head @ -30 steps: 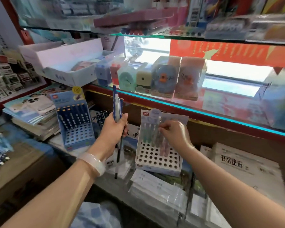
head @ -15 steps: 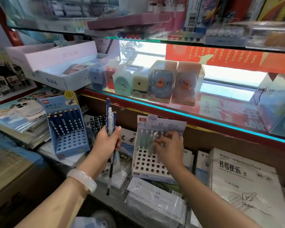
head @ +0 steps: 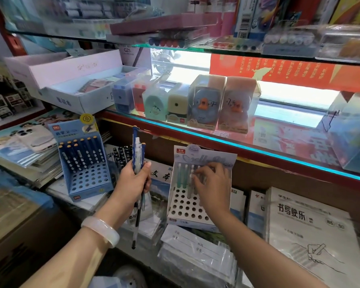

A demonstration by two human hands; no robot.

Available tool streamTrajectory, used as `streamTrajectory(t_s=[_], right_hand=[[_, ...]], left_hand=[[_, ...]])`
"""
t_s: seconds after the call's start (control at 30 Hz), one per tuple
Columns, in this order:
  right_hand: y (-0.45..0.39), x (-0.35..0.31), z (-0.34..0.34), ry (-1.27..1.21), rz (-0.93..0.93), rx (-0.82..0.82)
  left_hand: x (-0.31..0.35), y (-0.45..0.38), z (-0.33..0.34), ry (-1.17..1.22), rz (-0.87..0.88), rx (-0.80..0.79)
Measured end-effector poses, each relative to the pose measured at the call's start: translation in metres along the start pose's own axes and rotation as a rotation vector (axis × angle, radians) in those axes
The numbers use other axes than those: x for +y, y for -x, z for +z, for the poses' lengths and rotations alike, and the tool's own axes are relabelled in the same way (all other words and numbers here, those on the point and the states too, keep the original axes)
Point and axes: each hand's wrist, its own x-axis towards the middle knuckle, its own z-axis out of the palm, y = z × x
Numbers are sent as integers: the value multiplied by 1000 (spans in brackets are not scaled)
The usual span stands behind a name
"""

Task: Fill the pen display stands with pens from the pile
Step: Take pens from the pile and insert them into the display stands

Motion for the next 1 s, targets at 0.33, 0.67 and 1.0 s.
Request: streamTrajectory(t_s=[0.33,0.67,1.0], right_hand=[[-2,1,-1,113,-148,-35],[-5,2,1,34,-129,-88],[-15,-57,-27,-508,-26,-472]], left_hand=[[1,1,-1,7,-18,12],[-2,1,-2,17,-32,-1],[5,15,17,64,-138,-258]])
